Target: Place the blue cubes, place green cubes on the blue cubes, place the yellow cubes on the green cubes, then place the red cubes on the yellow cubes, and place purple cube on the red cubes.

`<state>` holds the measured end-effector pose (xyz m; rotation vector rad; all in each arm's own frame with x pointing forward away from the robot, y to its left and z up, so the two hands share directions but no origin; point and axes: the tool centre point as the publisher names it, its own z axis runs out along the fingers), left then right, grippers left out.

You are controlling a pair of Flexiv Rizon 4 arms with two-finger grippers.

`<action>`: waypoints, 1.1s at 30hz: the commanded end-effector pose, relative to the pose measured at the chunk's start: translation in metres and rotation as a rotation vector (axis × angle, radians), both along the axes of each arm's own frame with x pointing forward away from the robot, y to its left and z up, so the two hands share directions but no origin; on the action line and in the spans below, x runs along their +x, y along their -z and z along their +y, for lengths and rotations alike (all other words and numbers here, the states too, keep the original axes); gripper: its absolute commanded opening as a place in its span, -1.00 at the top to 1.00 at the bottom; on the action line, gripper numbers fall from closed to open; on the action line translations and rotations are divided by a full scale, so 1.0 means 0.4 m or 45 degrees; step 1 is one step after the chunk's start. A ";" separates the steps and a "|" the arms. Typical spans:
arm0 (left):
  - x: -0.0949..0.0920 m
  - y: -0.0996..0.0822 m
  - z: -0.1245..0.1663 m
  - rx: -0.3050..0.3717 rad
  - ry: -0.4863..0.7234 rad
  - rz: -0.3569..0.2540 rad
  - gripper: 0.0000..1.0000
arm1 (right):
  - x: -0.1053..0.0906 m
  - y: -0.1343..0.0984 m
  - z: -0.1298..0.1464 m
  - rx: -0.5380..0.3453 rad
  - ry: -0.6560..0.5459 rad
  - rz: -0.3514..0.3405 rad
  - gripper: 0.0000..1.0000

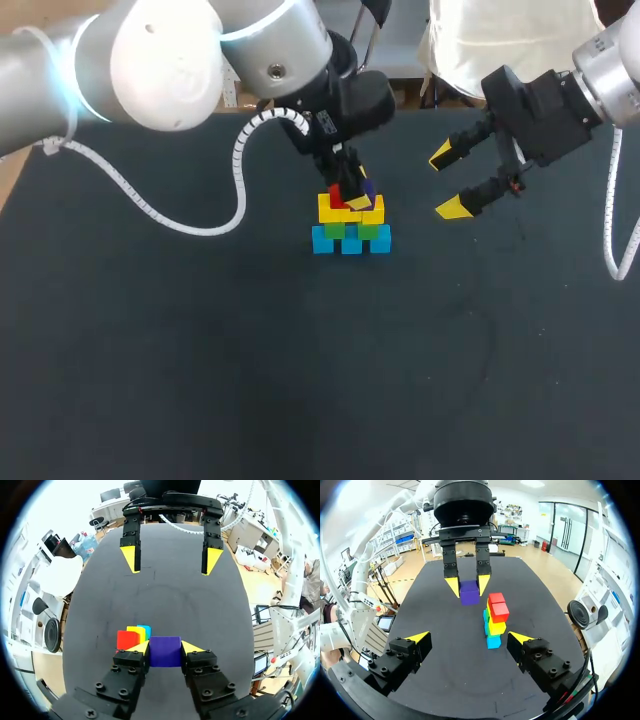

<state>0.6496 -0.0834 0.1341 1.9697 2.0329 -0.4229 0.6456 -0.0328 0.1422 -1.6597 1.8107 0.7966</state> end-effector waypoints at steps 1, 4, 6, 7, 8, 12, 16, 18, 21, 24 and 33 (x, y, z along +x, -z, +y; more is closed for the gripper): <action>0.005 0.003 -0.002 0.000 0.002 0.002 1.00 | -0.001 0.001 -0.001 0.003 -0.001 -0.002 -1.00; 0.007 0.005 -0.003 -0.001 0.001 0.004 1.00 | -0.001 0.001 -0.001 0.003 -0.001 -0.002 -1.00; 0.009 0.006 -0.003 -0.001 -0.001 0.005 1.00 | -0.001 0.001 -0.001 0.003 -0.001 -0.002 -1.00; 0.010 0.006 -0.003 -0.002 -0.002 0.006 1.00 | -0.001 0.001 -0.001 0.003 -0.001 -0.002 -1.00; 0.011 0.006 -0.003 -0.003 -0.003 0.006 1.00 | -0.001 0.001 -0.001 0.003 -0.001 -0.002 -1.00; 0.018 0.003 -0.003 -0.006 -0.005 0.005 1.00 | -0.001 0.001 -0.001 0.003 -0.001 -0.002 -1.00; 0.023 -0.004 -0.001 -0.006 -0.009 -0.002 1.00 | -0.001 0.001 -0.001 0.003 -0.001 -0.002 -1.00; 0.025 -0.005 0.000 -0.007 -0.012 -0.003 1.00 | -0.001 0.001 -0.001 0.003 -0.001 -0.002 -1.00; 0.027 -0.005 0.002 -0.008 -0.017 -0.003 1.00 | -0.001 0.001 -0.001 0.003 -0.001 -0.002 -1.00; 0.030 0.000 0.004 -0.010 -0.020 0.003 1.00 | -0.001 0.001 -0.001 0.003 -0.001 -0.002 -1.00; 0.033 0.014 -0.001 -0.003 -0.020 0.018 1.00 | -0.001 0.001 -0.001 0.003 -0.001 -0.002 -1.00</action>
